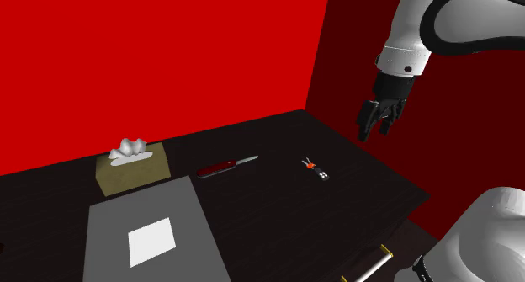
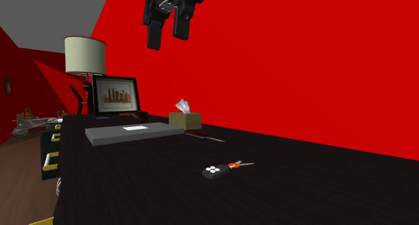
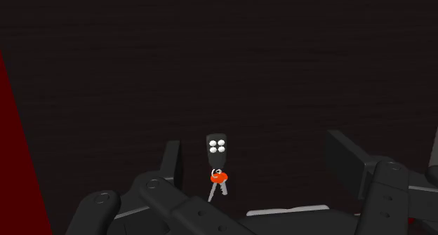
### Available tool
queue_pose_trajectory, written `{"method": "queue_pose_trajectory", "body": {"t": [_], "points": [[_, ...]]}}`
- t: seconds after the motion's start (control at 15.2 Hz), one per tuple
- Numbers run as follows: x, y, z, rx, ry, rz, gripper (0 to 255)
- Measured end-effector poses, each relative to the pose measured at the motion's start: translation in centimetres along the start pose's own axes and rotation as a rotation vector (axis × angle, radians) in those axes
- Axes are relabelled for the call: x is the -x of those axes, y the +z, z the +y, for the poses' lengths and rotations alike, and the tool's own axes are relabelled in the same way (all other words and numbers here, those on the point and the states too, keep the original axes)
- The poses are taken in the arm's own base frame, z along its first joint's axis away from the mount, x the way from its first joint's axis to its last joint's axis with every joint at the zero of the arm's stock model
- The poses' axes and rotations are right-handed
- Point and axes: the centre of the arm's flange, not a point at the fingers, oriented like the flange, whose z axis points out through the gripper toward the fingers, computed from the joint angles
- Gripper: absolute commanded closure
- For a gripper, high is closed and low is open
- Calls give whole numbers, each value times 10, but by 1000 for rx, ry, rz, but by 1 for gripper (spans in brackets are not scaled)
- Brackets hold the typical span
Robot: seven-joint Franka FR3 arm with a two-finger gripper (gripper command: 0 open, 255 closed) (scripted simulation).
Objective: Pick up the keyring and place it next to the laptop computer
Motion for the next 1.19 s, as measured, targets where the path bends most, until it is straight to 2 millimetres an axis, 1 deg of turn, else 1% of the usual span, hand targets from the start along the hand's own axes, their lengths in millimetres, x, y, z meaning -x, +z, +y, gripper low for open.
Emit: {"method": "queue_pose_trajectory", "body": {"t": [0.07,0.13,0.26,0.46,0.59,0.73,0.92,0.99,1.06,1.19], "points": [[0,0,0,0,0,0,0],[-5,5,0,2,0,0,0],[-19,22,1,9,-2,1,0],[-41,52,-2,21,-4,6,0],[-59,72,-3,30,-5,8,0],[-76,93,-1,38,-7,12,0],[-100,118,1,51,-9,17,0],[-110,126,-3,55,-10,19,0],[-116,137,-4,59,-11,20,0],[-135,156,-2,68,-13,23,0]]}}
